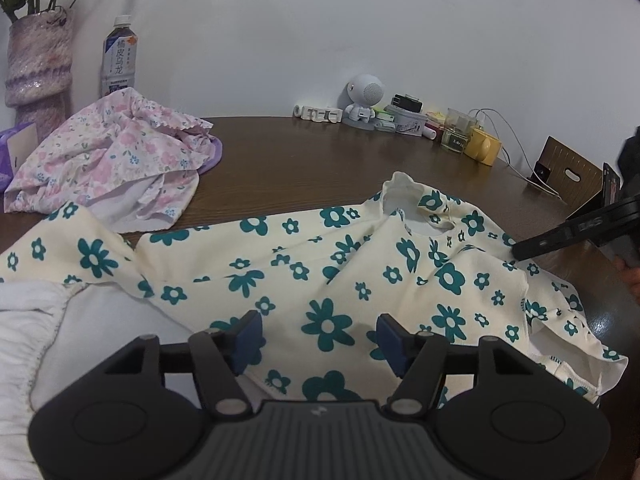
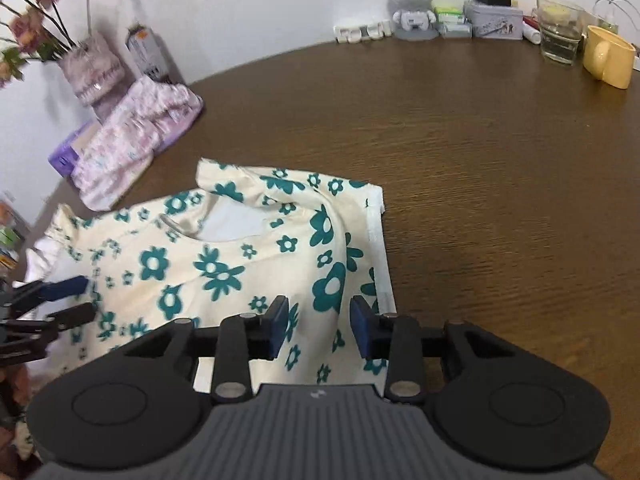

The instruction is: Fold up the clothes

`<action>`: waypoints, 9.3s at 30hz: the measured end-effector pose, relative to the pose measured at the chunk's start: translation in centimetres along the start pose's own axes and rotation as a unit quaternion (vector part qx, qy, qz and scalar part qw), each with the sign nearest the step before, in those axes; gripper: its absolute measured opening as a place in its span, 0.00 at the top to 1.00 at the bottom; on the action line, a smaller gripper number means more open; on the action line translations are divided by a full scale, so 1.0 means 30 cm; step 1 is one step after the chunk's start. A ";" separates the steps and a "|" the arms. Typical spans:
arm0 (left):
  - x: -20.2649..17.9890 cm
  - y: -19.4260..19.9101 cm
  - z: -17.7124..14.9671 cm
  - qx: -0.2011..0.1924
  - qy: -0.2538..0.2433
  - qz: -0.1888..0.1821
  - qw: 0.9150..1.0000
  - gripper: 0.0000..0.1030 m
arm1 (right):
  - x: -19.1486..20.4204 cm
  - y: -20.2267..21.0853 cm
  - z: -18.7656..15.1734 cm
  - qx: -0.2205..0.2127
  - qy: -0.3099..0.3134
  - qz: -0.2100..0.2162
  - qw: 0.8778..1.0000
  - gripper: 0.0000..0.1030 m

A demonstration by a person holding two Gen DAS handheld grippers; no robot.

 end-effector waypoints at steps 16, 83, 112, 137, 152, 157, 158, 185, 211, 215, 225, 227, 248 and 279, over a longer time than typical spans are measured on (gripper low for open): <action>-0.031 -0.011 -0.006 0.002 -0.029 0.023 0.999 0.33 | 0.003 0.022 -0.150 -0.019 0.075 -0.029 0.997 0.98; -0.083 0.045 -0.029 0.004 -0.048 0.023 0.999 0.29 | 0.033 0.018 -0.004 -0.040 0.051 -0.057 0.996 0.69; 0.087 0.163 0.128 -0.009 -0.018 0.100 0.995 0.37 | 0.355 -0.074 0.171 -0.004 0.101 0.031 0.994 0.72; 0.393 0.007 0.169 -0.010 0.041 0.127 0.991 0.95 | 0.393 -0.339 0.422 -0.017 0.105 0.009 0.994 0.97; 0.365 -0.031 0.166 -0.017 0.007 0.140 0.990 0.81 | 0.386 -0.323 0.390 -0.016 0.105 0.018 0.994 0.90; 0.370 -0.013 0.170 -0.020 0.022 0.124 0.992 0.78 | 0.369 -0.240 0.331 -0.001 0.096 0.044 0.994 0.68; 0.368 -0.005 0.173 -0.021 0.025 0.120 0.992 0.76 | 0.368 -0.227 0.311 0.003 0.100 0.047 0.994 0.66; -0.078 0.127 -0.118 0.043 -0.057 0.004 0.997 0.59 | 0.301 -0.038 -0.013 0.018 0.171 -0.025 0.985 0.65; -0.097 0.273 -0.299 0.103 -0.101 -0.002 0.990 0.54 | 0.338 0.062 -0.369 0.088 0.161 0.077 0.980 0.85; -0.090 0.294 -0.330 0.108 -0.094 0.005 0.990 0.44 | 0.332 0.055 -0.381 0.074 0.193 0.057 0.977 0.58; -0.076 0.298 -0.372 0.140 -0.114 0.015 0.983 0.93 | 0.317 0.085 -0.384 0.116 0.223 0.091 0.964 0.99; -0.084 0.299 -0.378 0.149 -0.126 0.009 0.981 0.93 | 0.317 0.071 -0.400 0.134 0.227 0.087 0.961 0.98; -0.042 0.141 -0.016 0.079 -0.042 0.004 0.996 0.60 | 0.230 -0.052 -0.150 0.009 0.178 -0.057 0.982 0.70; 0.116 -0.129 0.229 0.048 -0.090 0.050 0.994 0.68 | 0.327 -0.277 0.240 -0.015 0.149 -0.056 0.987 0.65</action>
Point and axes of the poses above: each gripper's, at about its wrist camera, not at the fingertips, and y roughly against the way its jaws point, x to its left, z to its top, the point moved 7 cm from there along -y, roughly the way its jaws point, and after that the axes turned 14 degrees about x, right-handed, at the moved point
